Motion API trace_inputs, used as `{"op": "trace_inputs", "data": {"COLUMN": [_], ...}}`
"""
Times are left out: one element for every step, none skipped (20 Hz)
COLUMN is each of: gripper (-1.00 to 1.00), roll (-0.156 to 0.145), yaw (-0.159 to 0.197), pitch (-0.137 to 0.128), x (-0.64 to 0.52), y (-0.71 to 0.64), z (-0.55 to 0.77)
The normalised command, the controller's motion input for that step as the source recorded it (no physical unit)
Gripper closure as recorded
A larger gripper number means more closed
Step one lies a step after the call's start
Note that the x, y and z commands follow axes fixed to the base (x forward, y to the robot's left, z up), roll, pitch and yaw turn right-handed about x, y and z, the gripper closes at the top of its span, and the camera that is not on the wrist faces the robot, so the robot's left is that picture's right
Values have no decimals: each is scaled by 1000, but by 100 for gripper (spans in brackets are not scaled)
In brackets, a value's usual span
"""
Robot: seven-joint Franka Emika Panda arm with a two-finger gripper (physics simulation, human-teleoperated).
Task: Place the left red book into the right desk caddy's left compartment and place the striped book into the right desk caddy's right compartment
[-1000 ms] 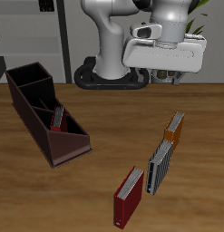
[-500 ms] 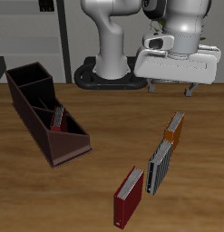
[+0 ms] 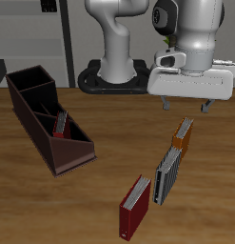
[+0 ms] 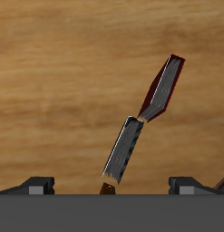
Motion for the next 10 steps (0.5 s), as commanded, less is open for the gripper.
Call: {"op": "trace_inputs", "data": {"gripper": [-100, -100, -100, -100, -100, -100, -100, -100, -100, -100], "roll": [16, 0, -46, 35, -37, -65, 11, -40, -37, 0], "yaw": [-52, 0, -75, -9, 11, -85, -142, -33, -88, 0], "pitch": [9, 0, -31, -15, -32, -4, -2, -9, 61, 0], "x": [174, -51, 198, 80, 177, 94, 40, 190, 147, -32], "y": [-145, 81, -275, -29, -236, -178, -133, -259, -200, 30], "z": [-301, -29, -202, -123, -176, -96, -144, -332, -350, -5]}}
